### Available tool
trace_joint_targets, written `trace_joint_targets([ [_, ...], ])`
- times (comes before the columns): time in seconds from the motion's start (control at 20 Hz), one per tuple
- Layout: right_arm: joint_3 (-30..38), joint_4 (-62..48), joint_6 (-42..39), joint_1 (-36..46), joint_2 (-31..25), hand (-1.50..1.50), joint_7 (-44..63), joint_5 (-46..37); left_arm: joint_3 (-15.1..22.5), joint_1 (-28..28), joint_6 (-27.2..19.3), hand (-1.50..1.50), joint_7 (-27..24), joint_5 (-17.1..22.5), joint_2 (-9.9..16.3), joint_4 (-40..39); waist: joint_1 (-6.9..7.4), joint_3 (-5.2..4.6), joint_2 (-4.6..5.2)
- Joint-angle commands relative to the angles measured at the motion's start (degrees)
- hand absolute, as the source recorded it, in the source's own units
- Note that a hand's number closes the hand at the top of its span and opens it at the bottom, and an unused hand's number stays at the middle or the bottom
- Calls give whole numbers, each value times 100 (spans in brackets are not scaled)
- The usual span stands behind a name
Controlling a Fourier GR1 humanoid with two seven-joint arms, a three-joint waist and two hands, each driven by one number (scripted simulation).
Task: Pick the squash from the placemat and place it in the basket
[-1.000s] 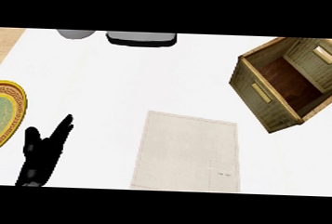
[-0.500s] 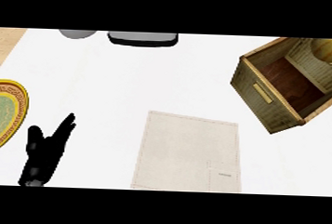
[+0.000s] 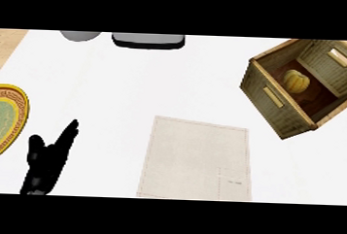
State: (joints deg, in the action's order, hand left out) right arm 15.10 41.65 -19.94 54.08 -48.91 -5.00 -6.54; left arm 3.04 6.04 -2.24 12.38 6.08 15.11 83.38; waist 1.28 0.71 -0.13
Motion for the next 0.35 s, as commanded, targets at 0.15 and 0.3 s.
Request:
trace_joint_targets([
  [0.15,547,-1110,-138,313,-729,-150,20,129,-65,-229,-15,0,431,57,-85,-312,-6,-65,81],
  [0.3,769,-1545,-714,75,-1347,-150,-464,229,12,23,-9,0,436,41,-138,-165,12,-54,94],
])
